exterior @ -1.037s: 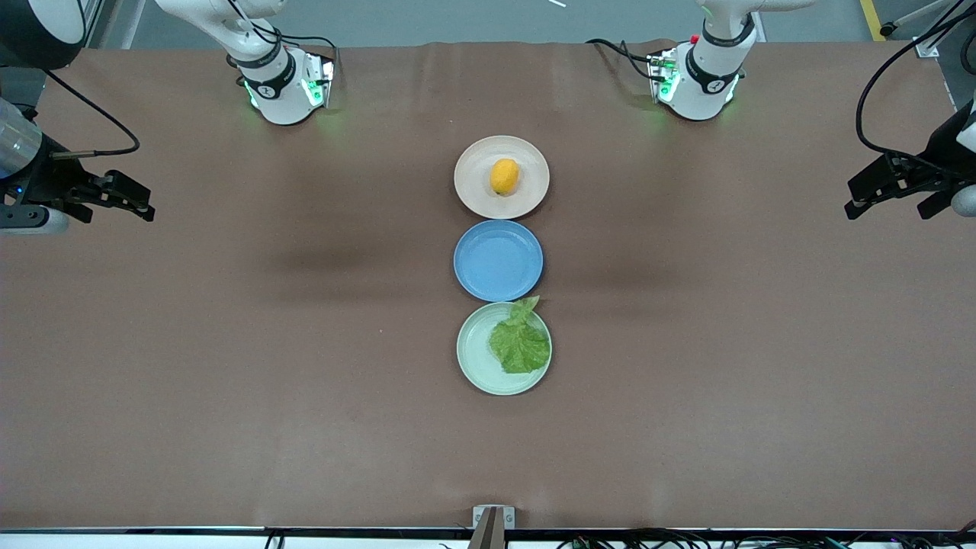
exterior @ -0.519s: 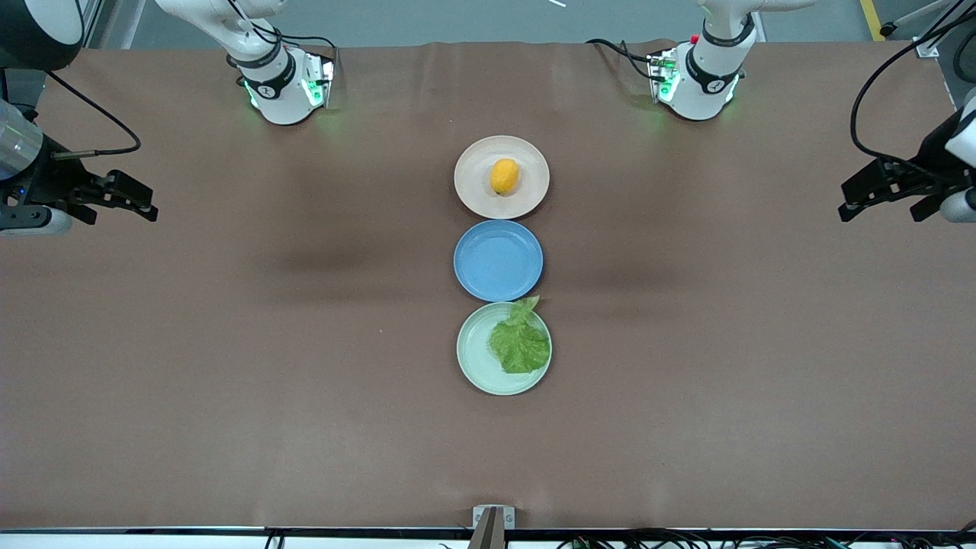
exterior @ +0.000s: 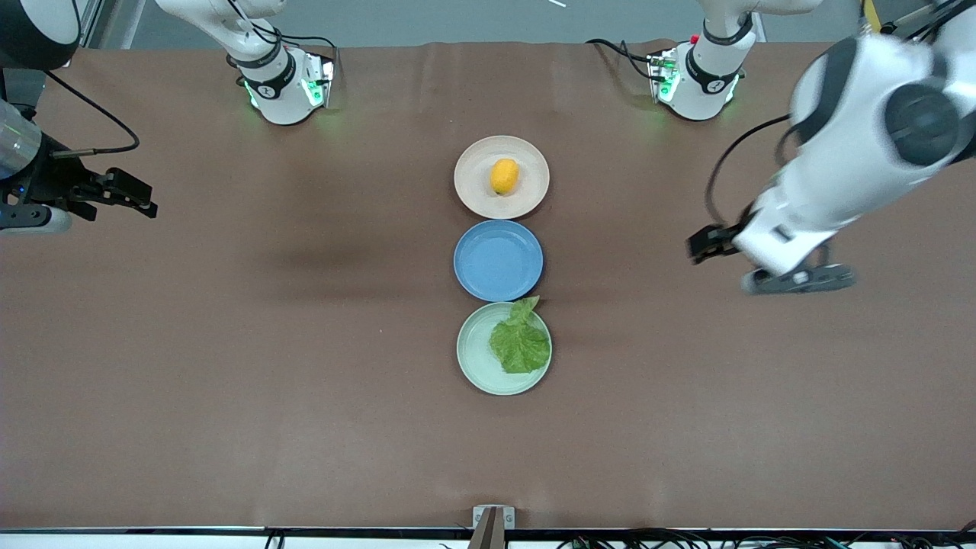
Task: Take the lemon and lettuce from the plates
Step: 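Reach the left gripper down to the lettuce leaf on the green plate, then grasp the lettuce with the left gripper while the right gripper reaches the lemon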
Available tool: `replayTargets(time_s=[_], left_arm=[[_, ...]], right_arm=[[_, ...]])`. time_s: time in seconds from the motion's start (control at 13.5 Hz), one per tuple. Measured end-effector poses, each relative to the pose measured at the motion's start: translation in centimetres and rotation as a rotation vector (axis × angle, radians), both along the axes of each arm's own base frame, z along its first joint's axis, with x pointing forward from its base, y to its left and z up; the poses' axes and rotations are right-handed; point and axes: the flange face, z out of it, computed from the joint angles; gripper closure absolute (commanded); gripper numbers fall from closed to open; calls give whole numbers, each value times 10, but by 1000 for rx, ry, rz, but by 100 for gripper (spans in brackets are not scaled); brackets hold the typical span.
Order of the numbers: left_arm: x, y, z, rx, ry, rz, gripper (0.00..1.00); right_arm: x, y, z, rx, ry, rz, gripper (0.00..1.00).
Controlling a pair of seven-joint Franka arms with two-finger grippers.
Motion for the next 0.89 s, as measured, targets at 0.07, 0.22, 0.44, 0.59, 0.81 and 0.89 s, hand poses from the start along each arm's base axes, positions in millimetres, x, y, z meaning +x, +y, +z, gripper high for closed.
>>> replayTargets(time_s=[0.07, 0.22, 0.44, 0.59, 0.81, 0.89], left_arm=[[6, -25, -25, -17, -8, 34, 0], [15, -60, -69, -60, -16, 97, 0], [21, -102, -123, -105, -49, 175, 0], [23, -130, -151, -156, -86, 267, 0], [23, -159, -189, -233, -126, 405, 0], [21, -167, -201, -247, -130, 443, 0]], right_arm=[[0, 0, 0, 0, 0, 0, 0], [2, 0, -2, 0, 4, 0, 0], [7, -1, -6, 0, 9, 3, 0], [19, -2, -23, -1, 37, 3, 0], [46, -2, -75, 1, 122, -2, 0], [50, 2, -90, 2, 150, -33, 0]])
